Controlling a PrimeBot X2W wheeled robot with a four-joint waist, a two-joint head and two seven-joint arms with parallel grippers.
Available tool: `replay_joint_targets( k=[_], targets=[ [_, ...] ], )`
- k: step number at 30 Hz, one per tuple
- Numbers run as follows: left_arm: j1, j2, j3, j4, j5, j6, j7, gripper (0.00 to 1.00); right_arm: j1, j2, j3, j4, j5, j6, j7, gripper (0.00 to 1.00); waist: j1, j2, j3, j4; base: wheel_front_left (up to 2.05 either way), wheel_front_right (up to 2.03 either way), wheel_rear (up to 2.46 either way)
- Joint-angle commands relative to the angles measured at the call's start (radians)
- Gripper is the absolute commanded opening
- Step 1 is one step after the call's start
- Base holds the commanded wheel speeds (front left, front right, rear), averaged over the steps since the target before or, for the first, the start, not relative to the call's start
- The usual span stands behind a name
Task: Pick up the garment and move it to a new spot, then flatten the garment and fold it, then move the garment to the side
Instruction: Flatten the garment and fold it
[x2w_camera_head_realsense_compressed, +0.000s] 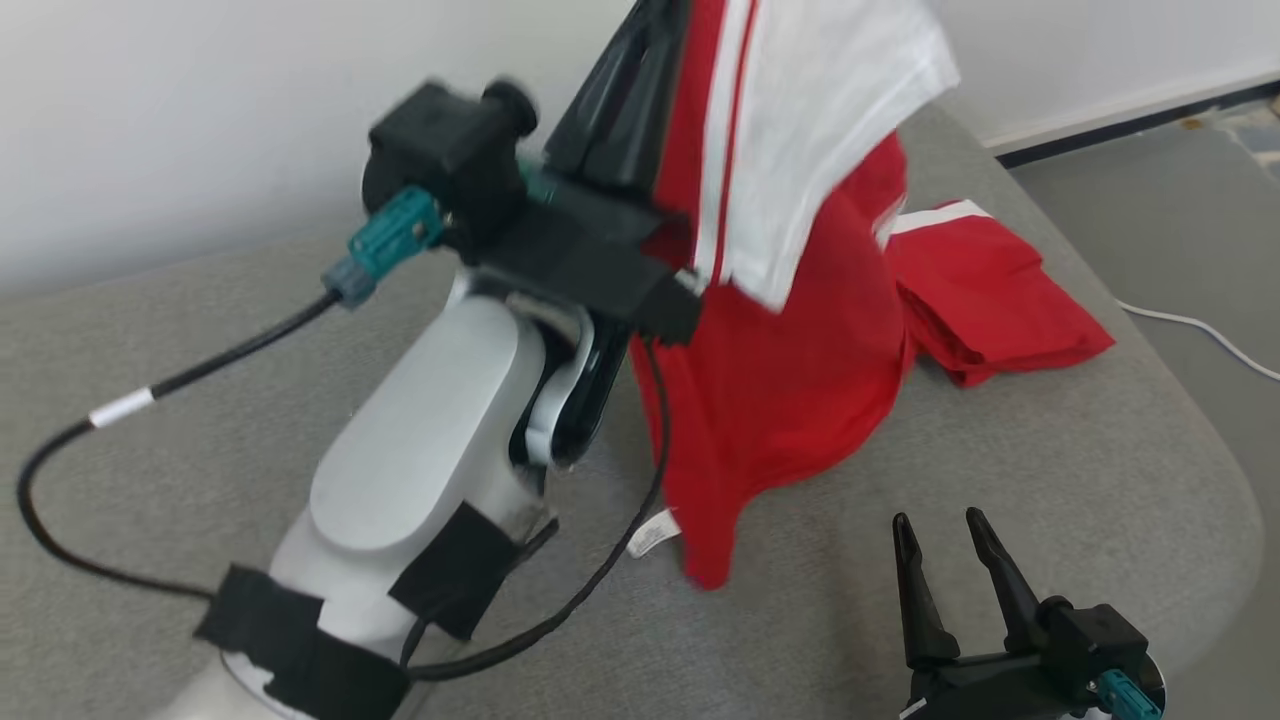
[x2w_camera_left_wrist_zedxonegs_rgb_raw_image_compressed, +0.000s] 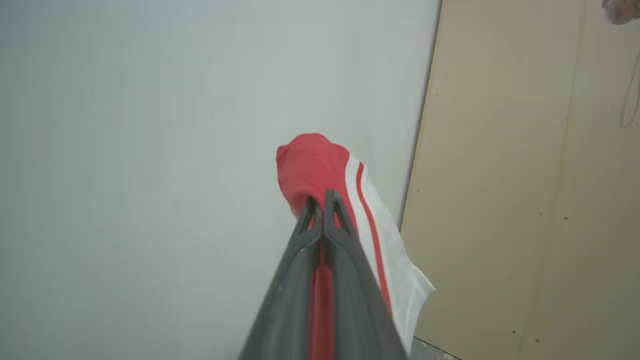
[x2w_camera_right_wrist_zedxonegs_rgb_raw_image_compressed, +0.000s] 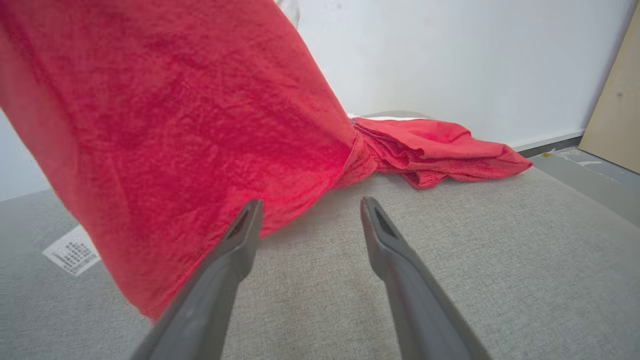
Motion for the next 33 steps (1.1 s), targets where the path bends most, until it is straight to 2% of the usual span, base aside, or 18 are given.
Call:
replay_joint_targets(
  k=[1,9,15,19,24,26,27,31,33],
  targets=[
    [0.046,0.006,0.013,0.027,-0.009,0.010,-0.008,0.00,0.002,0.004,0.004,-0.003,-0.010,-0.002,-0.005,1.00,0.0000,0.0000,0.010,0.035,0.00,0.00,0.00],
    [0.214,0.059,0.126,0.174,-0.032,0.063,-0.019,0.00,-0.013,0.004,0.008,-0.008,-0.019,-0.002,-0.005,1.00,0.0000,0.0000,0.023,0.114,0.00,0.00,0.00],
    [0.308,0.078,0.298,0.177,0.017,0.101,-0.019,0.00,-0.020,0.004,0.018,-0.003,-0.024,-0.002,-0.005,1.00,0.0000,0.0000,0.017,0.145,0.00,0.00,0.00],
    [0.395,0.067,0.409,0.155,0.040,0.096,-0.019,0.00,-0.010,0.003,0.021,0.000,-0.029,-0.002,-0.005,1.00,0.0000,0.0000,0.004,0.155,0.00,0.00,0.00],
    [0.502,0.048,0.481,0.146,0.054,0.079,-0.019,0.00,-0.001,0.004,0.017,0.002,-0.034,-0.002,-0.005,1.00,0.0000,0.0000,-0.008,0.166,0.00,0.00,0.00],
    [0.551,0.041,0.509,0.142,0.070,0.083,-0.019,0.80,0.003,0.003,0.018,0.001,-0.036,-0.002,-0.005,1.00,0.0000,0.0000,-0.012,0.172,0.00,0.00,0.00],
    [0.574,0.037,0.524,0.140,0.076,0.085,-0.019,1.00,0.005,0.003,0.016,0.000,-0.037,-0.002,-0.005,1.00,0.0000,0.0000,-0.014,0.177,0.00,0.00,0.00],
    [0.658,0.023,0.590,0.090,0.111,0.083,-0.019,1.00,0.009,-0.007,0.014,-0.002,-0.040,-0.002,-0.005,1.00,0.0000,0.0000,-0.018,0.193,0.00,0.00,0.00],
    [0.704,0.018,0.619,0.037,0.147,0.068,-0.019,1.00,0.012,-0.010,0.010,-0.005,-0.040,-0.002,-0.002,1.00,0.0000,0.0000,-0.020,0.203,0.00,0.00,0.00]
  ],
)
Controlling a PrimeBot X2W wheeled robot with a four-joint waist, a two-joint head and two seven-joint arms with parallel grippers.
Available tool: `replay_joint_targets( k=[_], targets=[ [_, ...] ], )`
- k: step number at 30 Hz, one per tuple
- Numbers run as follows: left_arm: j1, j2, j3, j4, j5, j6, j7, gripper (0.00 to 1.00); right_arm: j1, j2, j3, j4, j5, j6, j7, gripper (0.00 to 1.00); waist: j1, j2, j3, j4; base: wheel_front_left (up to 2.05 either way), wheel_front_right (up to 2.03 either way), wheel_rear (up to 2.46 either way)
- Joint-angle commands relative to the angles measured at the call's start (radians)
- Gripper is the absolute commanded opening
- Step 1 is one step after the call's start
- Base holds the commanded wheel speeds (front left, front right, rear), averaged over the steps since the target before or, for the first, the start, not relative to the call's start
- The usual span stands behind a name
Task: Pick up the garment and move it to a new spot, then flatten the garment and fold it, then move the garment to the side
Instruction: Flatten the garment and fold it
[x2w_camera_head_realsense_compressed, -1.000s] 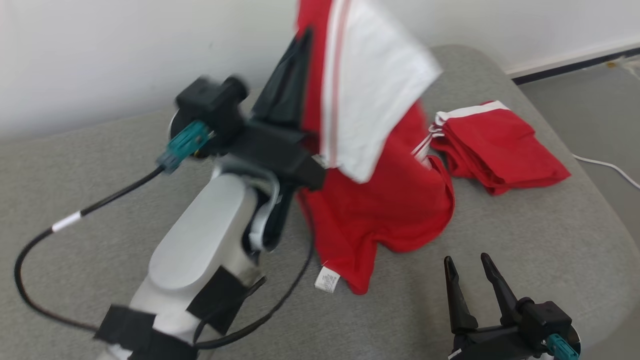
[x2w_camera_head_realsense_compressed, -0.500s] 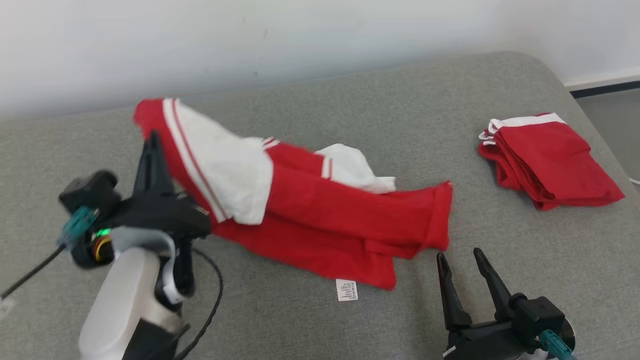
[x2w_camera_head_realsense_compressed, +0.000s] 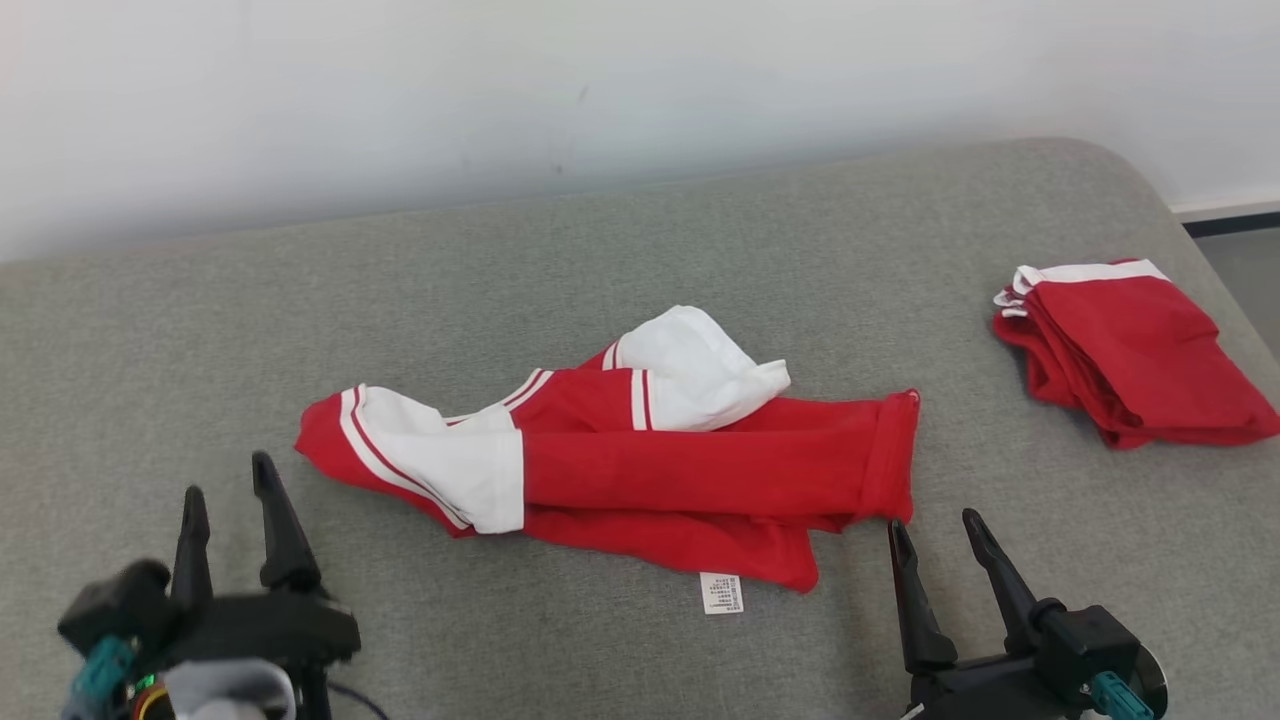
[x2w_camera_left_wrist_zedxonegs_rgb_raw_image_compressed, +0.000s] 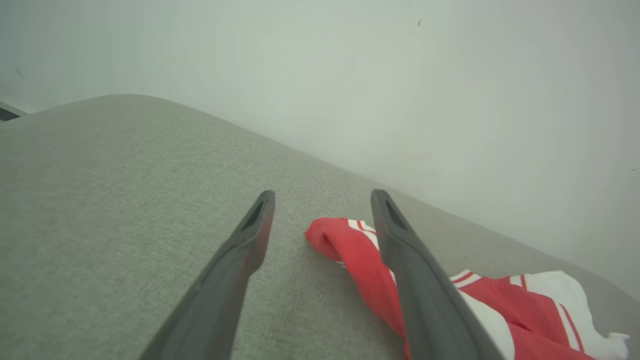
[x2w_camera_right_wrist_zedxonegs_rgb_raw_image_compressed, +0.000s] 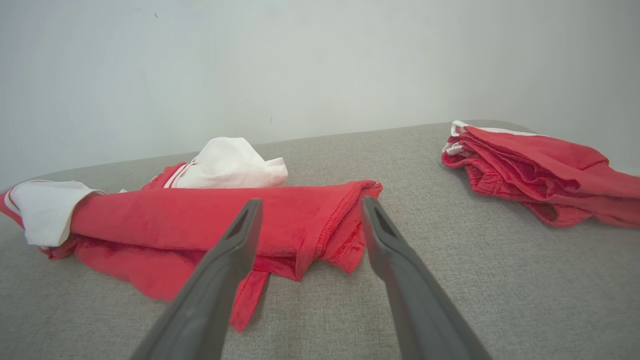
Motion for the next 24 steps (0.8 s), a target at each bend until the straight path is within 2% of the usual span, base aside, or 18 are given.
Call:
replay_joint_targets(
  k=[1,6,11,17,24],
  targets=[
    [0.049,-0.007,0.012,-0.037,0.033,-0.017,-0.003,1.00,0.011,-0.005,-0.002,-0.007,-0.007,-0.002,0.000,1.00,0.0000,0.0000,-0.004,0.014,0.00,0.00,0.00],
    [0.159,-0.013,0.028,-0.175,0.122,-0.084,-0.003,1.00,0.014,-0.013,-0.009,-0.023,-0.007,-0.002,0.023,1.00,0.0000,0.0000,-0.006,0.038,0.00,0.00,0.00],
    [0.252,-0.015,-0.014,-0.351,0.279,-0.160,-0.003,1.00,0.006,-0.020,0.004,-0.029,0.013,-0.002,0.098,1.00,0.0000,0.0000,0.001,0.070,0.00,0.00,0.00],
    [0.328,-0.018,-0.070,-0.440,0.415,-0.190,-0.003,1.00,-0.018,-0.019,-0.008,-0.022,0.014,-0.002,0.234,1.00,0.0000,0.0000,0.011,0.102,0.00,0.00,0.00],
    [0.358,-0.013,-0.113,-0.403,0.471,-0.207,-0.003,1.00,-0.047,0.000,-0.105,-0.001,-0.016,-0.002,0.405,1.00,0.0000,0.0000,0.024,0.135,0.00,0.00,0.00]
  ],
)
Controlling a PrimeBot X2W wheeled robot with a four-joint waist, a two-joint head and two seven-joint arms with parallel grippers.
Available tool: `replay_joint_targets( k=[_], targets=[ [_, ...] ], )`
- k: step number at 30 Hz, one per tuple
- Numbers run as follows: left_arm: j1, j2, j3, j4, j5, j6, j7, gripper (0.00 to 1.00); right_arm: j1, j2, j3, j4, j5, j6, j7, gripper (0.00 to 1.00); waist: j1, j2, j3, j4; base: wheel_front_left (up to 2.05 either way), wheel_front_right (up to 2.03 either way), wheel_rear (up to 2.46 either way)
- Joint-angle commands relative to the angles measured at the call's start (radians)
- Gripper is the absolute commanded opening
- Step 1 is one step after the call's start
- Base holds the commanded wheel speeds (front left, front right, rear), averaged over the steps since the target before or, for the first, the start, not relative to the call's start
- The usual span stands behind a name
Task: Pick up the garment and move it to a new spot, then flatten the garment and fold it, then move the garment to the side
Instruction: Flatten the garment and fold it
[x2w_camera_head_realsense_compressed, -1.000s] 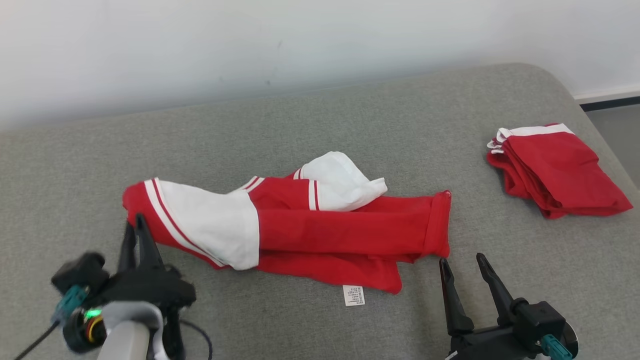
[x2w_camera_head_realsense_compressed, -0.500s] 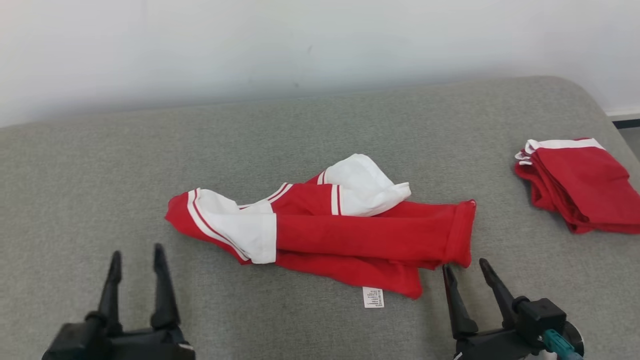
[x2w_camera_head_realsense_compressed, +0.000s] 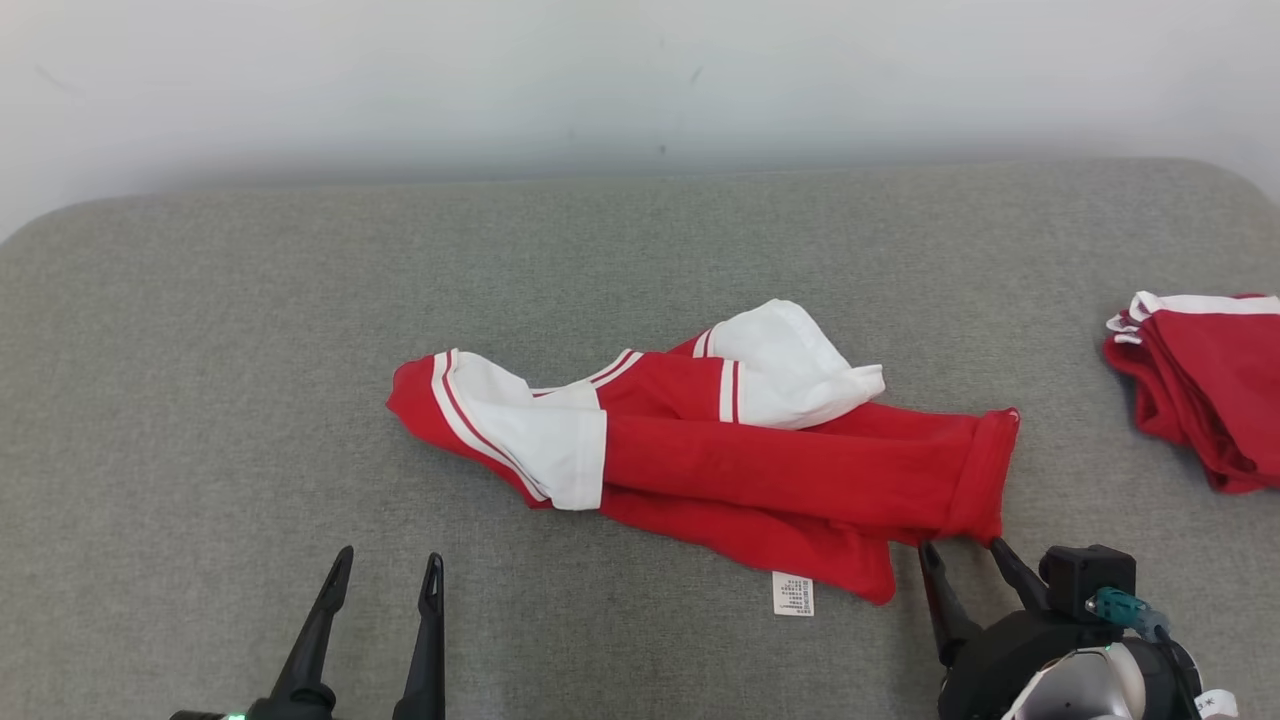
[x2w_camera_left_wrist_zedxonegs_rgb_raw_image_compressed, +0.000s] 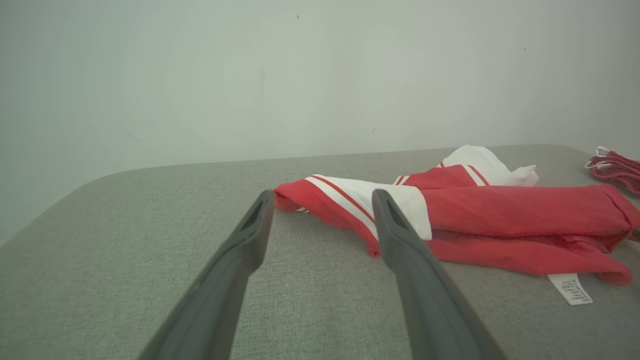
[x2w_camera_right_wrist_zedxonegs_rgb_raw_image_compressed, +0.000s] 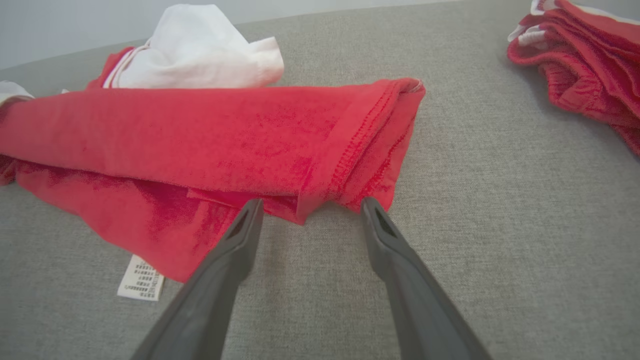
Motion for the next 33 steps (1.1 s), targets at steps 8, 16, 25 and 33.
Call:
replay_joint_targets(
  k=[8,16,25,33],
  targets=[
    [-0.016,-0.001,-0.007,0.026,-0.019,-0.012,-0.003,1.00,-0.032,0.017,-0.075,-0.005,0.004,-0.002,0.029,1.00,0.0000,0.0000,0.019,0.034,0.00,0.00,0.00],
    [-0.024,-0.002,-0.010,0.043,-0.022,-0.014,-0.003,1.00,-0.085,0.018,-0.095,0.035,-0.019,-0.002,0.044,1.00,0.0000,0.0000,0.023,0.028,0.00,0.00,0.00],
    [-0.027,-0.004,-0.015,0.054,-0.027,-0.019,-0.003,1.00,-0.107,0.018,-0.136,0.050,-0.180,-0.002,0.153,1.00,0.0000,0.0000,0.021,0.025,0.00,0.00,0.00],
    [-0.023,-0.004,-0.013,0.058,-0.032,-0.021,-0.003,1.00,-0.091,0.018,-0.167,0.034,-0.178,-0.002,0.186,0.77,0.0000,0.0000,0.019,0.014,0.00,0.00,0.00]
  ],
)
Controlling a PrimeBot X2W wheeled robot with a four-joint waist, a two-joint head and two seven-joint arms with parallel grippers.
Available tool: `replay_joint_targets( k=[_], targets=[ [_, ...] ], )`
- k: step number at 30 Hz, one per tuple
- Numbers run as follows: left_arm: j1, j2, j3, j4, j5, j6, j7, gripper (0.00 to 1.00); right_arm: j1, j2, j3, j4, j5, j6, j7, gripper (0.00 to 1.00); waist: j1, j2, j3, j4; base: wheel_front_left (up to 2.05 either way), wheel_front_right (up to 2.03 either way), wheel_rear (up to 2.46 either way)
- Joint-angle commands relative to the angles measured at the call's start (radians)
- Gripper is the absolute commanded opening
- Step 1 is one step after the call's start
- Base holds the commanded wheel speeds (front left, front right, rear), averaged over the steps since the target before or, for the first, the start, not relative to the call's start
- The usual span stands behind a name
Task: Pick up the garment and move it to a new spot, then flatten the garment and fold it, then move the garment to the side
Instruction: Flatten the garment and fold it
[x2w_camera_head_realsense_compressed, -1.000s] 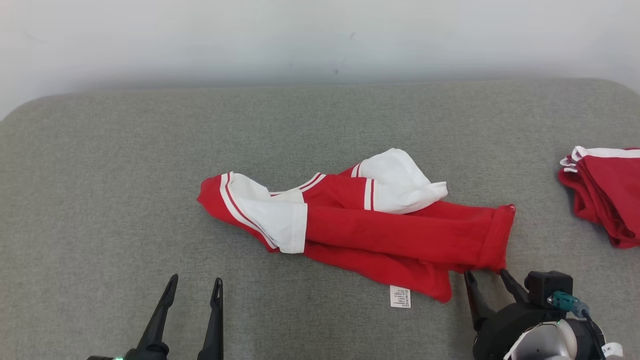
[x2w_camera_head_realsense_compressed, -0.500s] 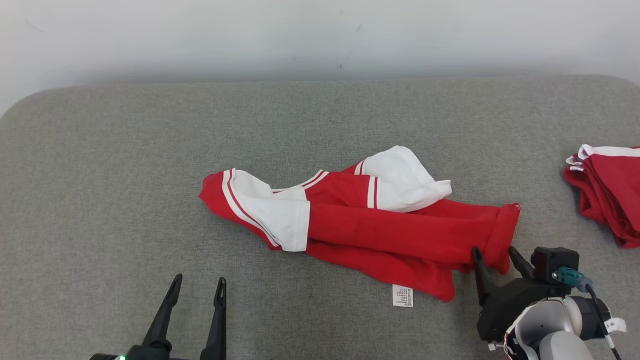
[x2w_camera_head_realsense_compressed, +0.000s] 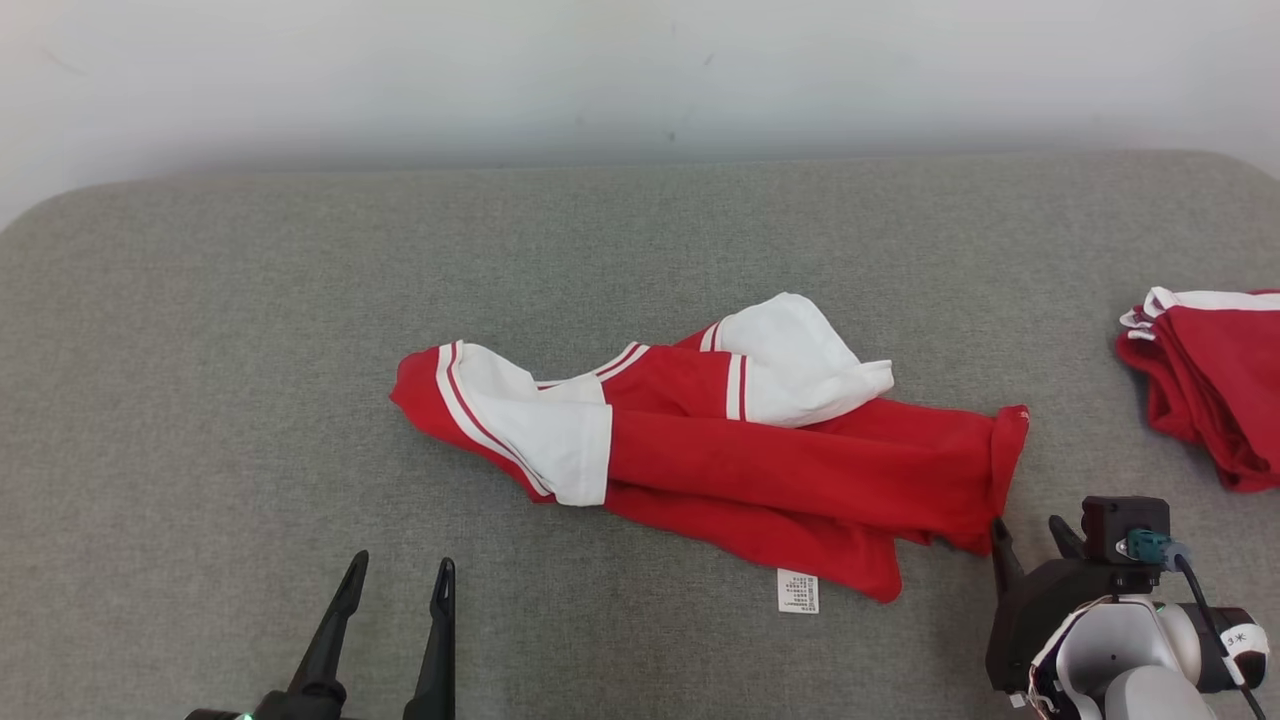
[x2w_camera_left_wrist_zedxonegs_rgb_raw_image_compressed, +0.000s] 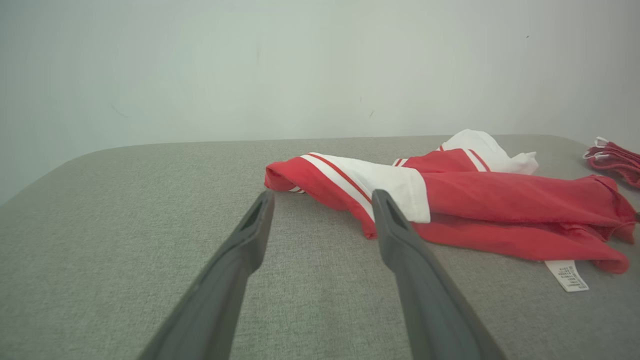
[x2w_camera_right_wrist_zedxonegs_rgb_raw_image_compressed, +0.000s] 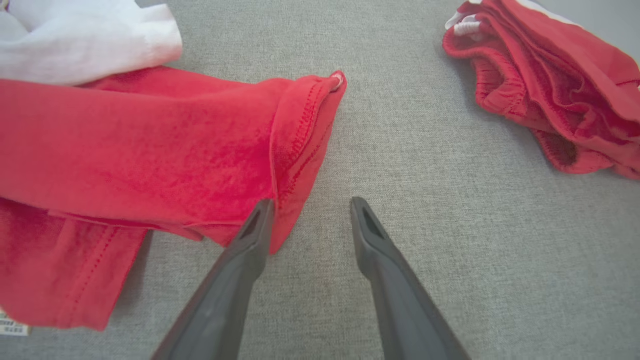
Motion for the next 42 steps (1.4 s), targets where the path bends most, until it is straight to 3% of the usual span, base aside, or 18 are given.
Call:
replay_joint_targets(
  k=[1,4,6,18,20,23,27,40,42],
  targets=[
    [-0.004,-0.001,0.002,0.002,-0.003,-0.004,-0.003,1.00,0.004,0.004,0.004,0.001,0.007,-0.002,0.000,0.73,0.0000,0.0000,0.000,-0.004,0.00,0.00,0.00],
    [-0.006,-0.002,0.004,0.004,-0.001,-0.004,-0.003,1.00,-0.009,0.003,0.014,0.015,0.014,-0.002,0.005,0.54,0.0000,0.0000,0.001,-0.008,0.00,0.00,0.00],
    [-0.007,-0.002,0.003,0.005,0.001,-0.005,-0.003,1.00,-0.021,0.003,0.018,0.026,0.013,-0.002,0.005,0.48,0.0000,0.0000,0.002,-0.010,0.00,0.00,0.00],
    [-0.006,-0.002,-0.006,0.016,0.003,-0.007,-0.003,1.00,-0.063,0.003,0.058,0.082,0.042,-0.002,0.020,0.50,0.0000,0.0000,-0.005,-0.003,0.00,0.00,0.00],
    [-0.007,-0.002,-0.008,0.019,0.002,-0.007,-0.003,1.00,-0.066,0.003,0.060,0.089,0.046,-0.002,0.024,0.52,0.0000,0.0000,-0.007,0.000,0.00,0.00,0.00],
    [-0.008,-0.002,-0.011,0.023,0.001,-0.007,-0.003,1.00,-0.078,0.003,0.068,0.094,0.053,-0.002,0.004,0.64,0.0000,0.0000,-0.010,0.004,0.00,0.00,0.00],
    [-0.003,-0.002,-0.012,0.026,-0.003,-0.008,-0.003,1.00,-0.083,0.003,0.065,0.080,0.065,-0.002,-0.014,0.99,0.0000,0.0000,-0.016,0.004,0.00,0.00,0.00],
    [-0.022,-0.003,-0.026,0.030,-0.018,-0.005,-0.003,1.00,-0.123,0.004,0.052,0.127,-0.044,-0.002,0.043,1.00,0.0000,0.0000,0.001,-0.012,0.00,0.00,0.00],
    [-0.024,-0.002,-0.028,0.031,-0.021,-0.005,-0.003,1.00,-0.118,0.003,0.039,0.134,-0.053,-0.002,0.041,0.93,0.0000,0.0000,0.002,-0.011,0.00,0.00,0.00]
  ],
)
